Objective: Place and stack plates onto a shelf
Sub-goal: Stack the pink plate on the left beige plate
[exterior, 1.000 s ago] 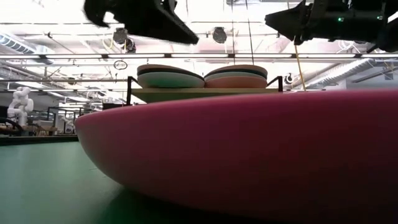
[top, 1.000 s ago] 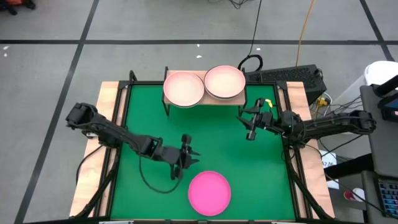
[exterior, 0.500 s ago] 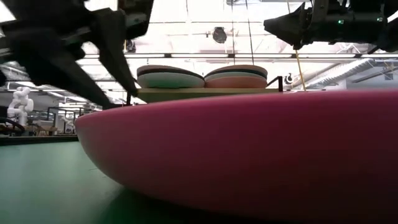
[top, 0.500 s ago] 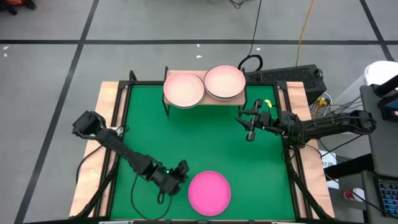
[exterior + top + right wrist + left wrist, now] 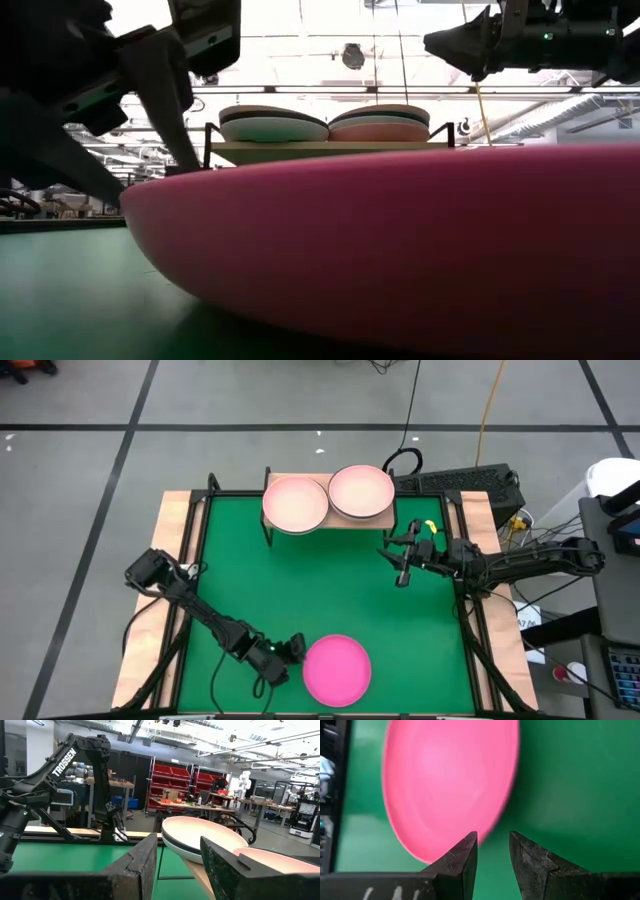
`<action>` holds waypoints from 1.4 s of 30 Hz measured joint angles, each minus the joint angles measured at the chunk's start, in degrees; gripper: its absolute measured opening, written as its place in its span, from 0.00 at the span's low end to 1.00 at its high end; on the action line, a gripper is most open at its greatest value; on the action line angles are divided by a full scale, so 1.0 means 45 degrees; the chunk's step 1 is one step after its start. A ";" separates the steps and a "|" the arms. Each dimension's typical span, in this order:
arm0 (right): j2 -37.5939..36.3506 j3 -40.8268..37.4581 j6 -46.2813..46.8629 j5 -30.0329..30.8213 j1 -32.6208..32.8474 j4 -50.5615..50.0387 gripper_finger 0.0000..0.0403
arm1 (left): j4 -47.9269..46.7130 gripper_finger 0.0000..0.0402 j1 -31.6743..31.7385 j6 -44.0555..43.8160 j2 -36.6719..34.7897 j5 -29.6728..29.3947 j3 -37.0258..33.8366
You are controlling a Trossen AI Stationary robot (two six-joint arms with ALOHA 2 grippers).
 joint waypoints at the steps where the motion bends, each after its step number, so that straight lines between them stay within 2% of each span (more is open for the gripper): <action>1: 0.0000 0.0000 0.0000 0.0002 0.0000 -0.0034 0.33 | 0.0233 0.30 0.0000 0.0155 0.0032 -0.0005 0.0000; 9: 0.0003 0.0000 -0.0005 0.0570 0.0005 -0.0230 0.33 | 0.0588 0.30 0.0281 0.0737 0.0052 -0.0180 0.0000; 15: 0.0005 0.0000 -0.0005 0.0701 0.0005 -0.0283 0.33 | 0.0565 0.30 0.0721 0.0861 0.0288 0.0545 -0.0003; 20: 0.0000 0.0000 -0.0005 0.0686 0.0005 -0.0188 0.33 | 0.1371 0.29 0.0936 0.0818 0.0976 0.0895 0.0000; 23: 0.0005 0.0000 -0.0009 0.0682 0.0005 -0.0188 0.33 | 0.2039 0.23 0.1018 0.0288 0.1258 0.1123 0.0019; 27: 0.0005 0.0000 -0.0010 0.0672 0.0005 -0.0129 0.33 | 0.2022 0.09 0.1275 -0.0752 0.1254 0.1126 0.0015; 29: 0.0005 0.0000 -0.0010 0.0669 0.0005 -0.0091 0.33 | 0.1949 0.03 0.1442 -0.1001 0.1019 0.0939 0.0019; 34: 0.0005 0.0000 -0.0010 0.0667 0.0005 -0.0091 0.33 | 0.0676 0.03 0.1742 -0.0557 0.0013 0.0403 -0.0029; 39: 0.0000 0.0000 -0.0048 0.0662 0.0005 -0.0086 0.33 | -0.1736 0.03 0.2082 0.0132 -0.2418 -0.1635 -0.0023; 42: 0.0000 0.0000 -0.0055 0.0662 0.0000 0.0052 0.33 | -0.1874 0.03 0.2290 0.0591 -0.4191 -0.2299 -0.0035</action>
